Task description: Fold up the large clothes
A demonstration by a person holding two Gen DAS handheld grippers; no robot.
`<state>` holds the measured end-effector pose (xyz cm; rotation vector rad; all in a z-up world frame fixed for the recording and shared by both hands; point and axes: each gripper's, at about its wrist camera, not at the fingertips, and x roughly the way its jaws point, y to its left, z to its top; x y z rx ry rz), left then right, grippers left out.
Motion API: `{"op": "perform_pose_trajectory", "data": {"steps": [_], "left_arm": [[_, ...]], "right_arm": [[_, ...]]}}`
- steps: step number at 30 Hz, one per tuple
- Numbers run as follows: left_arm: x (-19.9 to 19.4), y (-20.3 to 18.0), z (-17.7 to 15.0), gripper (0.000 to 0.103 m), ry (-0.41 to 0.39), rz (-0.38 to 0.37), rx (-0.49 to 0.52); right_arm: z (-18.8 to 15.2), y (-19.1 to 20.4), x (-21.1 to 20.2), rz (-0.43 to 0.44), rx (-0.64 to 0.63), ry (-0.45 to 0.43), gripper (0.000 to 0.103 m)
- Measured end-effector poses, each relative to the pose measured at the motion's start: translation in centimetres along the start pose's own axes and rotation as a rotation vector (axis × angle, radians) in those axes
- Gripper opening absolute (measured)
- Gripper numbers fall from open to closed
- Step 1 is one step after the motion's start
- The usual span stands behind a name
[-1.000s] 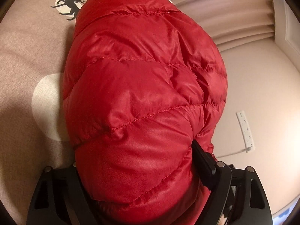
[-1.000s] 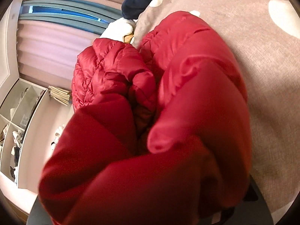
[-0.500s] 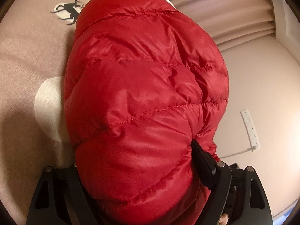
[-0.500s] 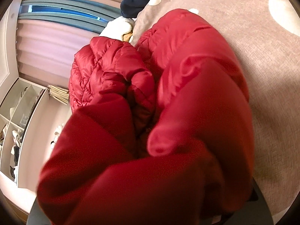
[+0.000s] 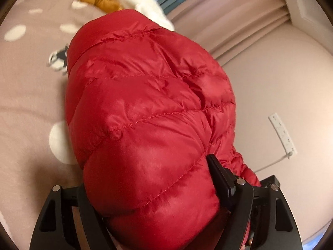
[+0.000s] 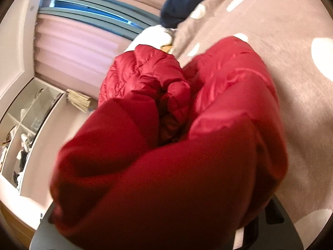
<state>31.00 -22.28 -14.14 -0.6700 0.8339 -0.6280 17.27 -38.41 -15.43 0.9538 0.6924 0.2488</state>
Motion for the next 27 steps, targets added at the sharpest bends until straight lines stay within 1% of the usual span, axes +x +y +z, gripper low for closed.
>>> {"op": "perform_pose_trajectory", "data": {"steps": [6,8,12,17,19,24,26,27], "left_arm": [[-2.1,-4.3,-0.1,0.079,-0.068,-0.015,0.042],[-3.3,-5.6,-0.1,0.079,-0.097,-0.03,0.063],[-5.7,-8.2,-0.2,0.079,-0.16,-0.056,0.101],[-8.1,-11.0,-1.1,0.079,-0.206,-0.081,0.138],[-9.9,-11.1,-1.5,0.079,-0.226,-0.097,0.152],[-11.6,-12.2,-2.3,0.079,-0.241,-0.115,0.166],[-13.4,-11.3,-2.5,0.079,-0.243,-0.118,0.167],[-15.5,-9.8,-2.1,0.079,-0.245,-0.119,0.168]], "right_arm": [[0.0,2.8,-1.4,0.081,-0.045,-0.036,0.054],[0.0,3.7,-1.7,0.112,-0.048,-0.048,0.055],[0.0,6.2,-2.7,0.172,-0.1,-0.061,0.056],[-0.1,9.0,-4.0,0.206,-0.17,-0.084,0.056],[-0.2,10.0,-4.5,0.221,-0.195,-0.095,0.057],[-0.6,11.9,-5.1,0.235,-0.248,-0.1,0.057],[-1.0,12.7,-5.1,0.231,-0.271,-0.097,0.058],[-1.0,13.0,-4.9,0.227,-0.282,-0.095,0.058]]}}
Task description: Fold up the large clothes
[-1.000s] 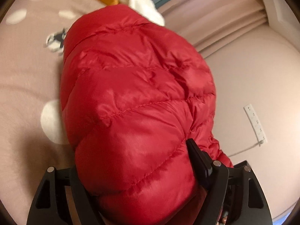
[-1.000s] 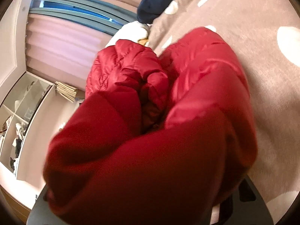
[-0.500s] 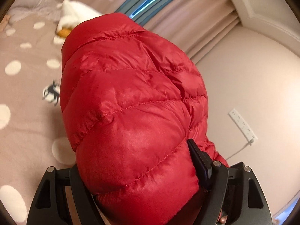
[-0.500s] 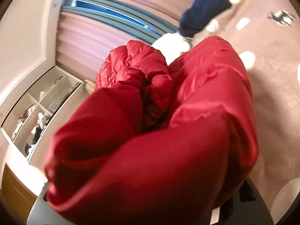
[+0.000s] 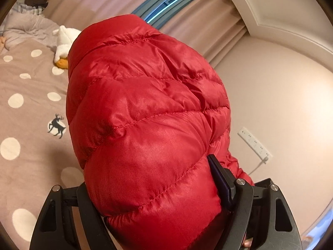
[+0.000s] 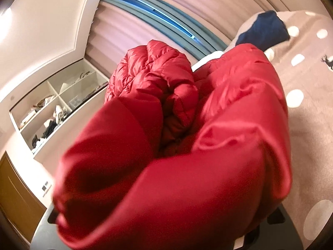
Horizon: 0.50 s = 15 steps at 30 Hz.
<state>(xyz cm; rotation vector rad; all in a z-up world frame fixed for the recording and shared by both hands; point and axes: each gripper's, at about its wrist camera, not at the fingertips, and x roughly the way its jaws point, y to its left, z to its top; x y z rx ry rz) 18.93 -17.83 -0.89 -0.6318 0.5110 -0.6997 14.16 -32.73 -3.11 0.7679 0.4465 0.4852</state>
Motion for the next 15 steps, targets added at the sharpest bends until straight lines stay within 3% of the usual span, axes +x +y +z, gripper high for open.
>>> {"op": "perform_pose_trajectory", "data": {"steps": [5,15], "left_arm": [[-4.2,3.9,1.1,0.079,-0.018,0.022,0.01],[-8.1,3.8,0.7,0.079,-0.103,0.016,0.087]], "right_arm": [[-0.5,1.9,0.7,-0.016,-0.051,0.013,0.058],[-1.9,5.4,0.8,0.002,-0.207,0.001,0.06]]}}
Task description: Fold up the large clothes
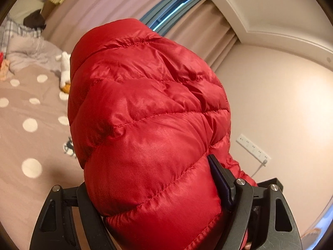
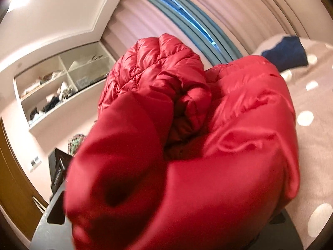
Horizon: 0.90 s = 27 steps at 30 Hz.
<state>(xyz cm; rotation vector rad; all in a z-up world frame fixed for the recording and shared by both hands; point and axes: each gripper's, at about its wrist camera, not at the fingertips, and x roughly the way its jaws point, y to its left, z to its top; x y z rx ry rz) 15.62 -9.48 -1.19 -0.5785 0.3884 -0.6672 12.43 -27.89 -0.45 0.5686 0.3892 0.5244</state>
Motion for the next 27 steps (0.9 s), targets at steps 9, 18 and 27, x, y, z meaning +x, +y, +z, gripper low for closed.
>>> {"op": "perform_pose_trajectory", "data": {"steps": [9,18,27], "left_arm": [[1.3,2.3,0.1,0.079,-0.002,0.051,0.075],[8.1,10.2,-0.4,0.079,0.075,0.178,0.049],[16.2,21.5,-5.8,0.081,0.33,0.422,-0.019]], "right_arm": [[-0.9,0.1,3.0,-0.046,-0.096,0.042,0.06],[-2.7,-5.0,10.6,-0.217,-0.167,0.056,0.058],[-7.8,-16.4,19.6,-0.434,-0.028,0.323,0.059]]}}
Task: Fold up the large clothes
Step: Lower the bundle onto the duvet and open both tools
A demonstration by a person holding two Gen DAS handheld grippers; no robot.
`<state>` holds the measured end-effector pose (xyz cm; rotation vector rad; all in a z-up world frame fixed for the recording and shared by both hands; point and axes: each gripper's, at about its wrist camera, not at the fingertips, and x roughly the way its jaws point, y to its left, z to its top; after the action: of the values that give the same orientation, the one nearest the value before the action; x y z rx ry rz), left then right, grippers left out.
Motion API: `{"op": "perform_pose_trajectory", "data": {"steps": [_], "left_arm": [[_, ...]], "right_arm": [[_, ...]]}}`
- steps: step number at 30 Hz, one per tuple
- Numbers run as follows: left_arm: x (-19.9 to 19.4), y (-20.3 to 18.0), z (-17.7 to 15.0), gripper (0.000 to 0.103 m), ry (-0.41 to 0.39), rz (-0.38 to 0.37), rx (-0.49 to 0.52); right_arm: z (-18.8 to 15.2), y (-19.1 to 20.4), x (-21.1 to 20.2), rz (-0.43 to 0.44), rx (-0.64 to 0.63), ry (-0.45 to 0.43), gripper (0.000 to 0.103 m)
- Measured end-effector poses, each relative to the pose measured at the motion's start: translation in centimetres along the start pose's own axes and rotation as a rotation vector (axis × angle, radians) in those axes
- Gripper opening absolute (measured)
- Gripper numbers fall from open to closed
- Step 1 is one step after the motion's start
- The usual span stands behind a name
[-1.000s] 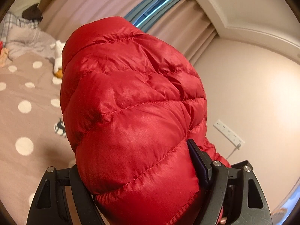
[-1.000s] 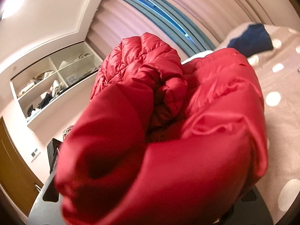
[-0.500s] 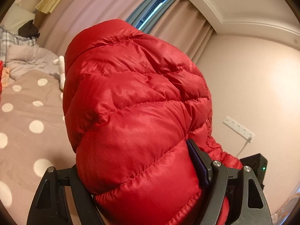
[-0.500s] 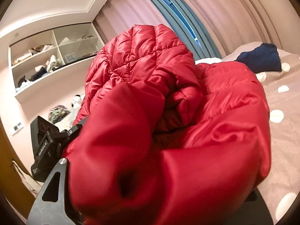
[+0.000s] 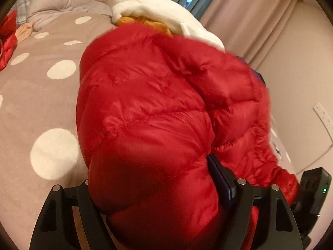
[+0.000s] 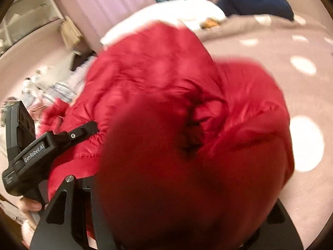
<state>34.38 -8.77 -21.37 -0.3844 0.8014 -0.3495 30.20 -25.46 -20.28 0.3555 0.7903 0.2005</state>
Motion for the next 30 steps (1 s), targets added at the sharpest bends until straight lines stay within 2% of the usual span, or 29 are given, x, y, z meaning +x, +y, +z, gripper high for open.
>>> {"op": "perform_pose_trajectory", "data": {"steps": [3,5,6,7,11,13,15,19,21,26,30], "left_arm": [[-0.7,0.0,0.4,0.081,0.008,0.002,-0.012],[-0.8,0.1,0.5,0.083,0.0,0.002,-0.016],[-1.0,0.4,0.4,0.085,0.004,0.001,-0.029],[0.0,1.2,1.9,0.085,0.012,0.0,-0.047],[-1.1,2.8,2.0,0.086,0.044,-0.004,-0.136],[-2.8,3.0,1.7,0.086,0.025,0.014,-0.163],[-4.9,3.1,1.4,0.086,-0.009,0.048,-0.175],[-10.4,2.1,1.4,0.086,-0.147,0.237,-0.122],[-13.7,1.6,1.3,0.086,-0.209,0.252,-0.095],[-20.1,-1.1,0.9,0.086,-0.299,0.265,-0.076],[-23.8,-4.3,-0.1,0.086,-0.374,0.293,0.023]], "right_arm": [[0.6,-0.4,0.2,0.018,0.034,-0.003,0.062],[0.9,-0.6,0.1,0.009,0.047,-0.002,0.072],[1.0,-0.9,0.0,-0.02,0.054,-0.004,0.084],[0.9,-1.2,-0.1,-0.035,0.061,-0.005,0.09],[1.3,-0.6,-1.4,-0.048,0.092,0.006,0.09],[1.8,-0.1,-2.9,-0.088,0.067,-0.008,0.089],[2.2,0.5,-4.7,-0.123,0.048,-0.027,0.089],[3.4,1.7,-9.1,-0.215,0.018,-0.068,0.089],[3.6,2.0,-11.3,-0.218,-0.003,-0.102,0.089],[4.2,4.3,-17.6,-0.189,-0.069,-0.196,0.089],[3.4,6.5,-21.5,-0.193,-0.13,-0.254,0.089]]}}
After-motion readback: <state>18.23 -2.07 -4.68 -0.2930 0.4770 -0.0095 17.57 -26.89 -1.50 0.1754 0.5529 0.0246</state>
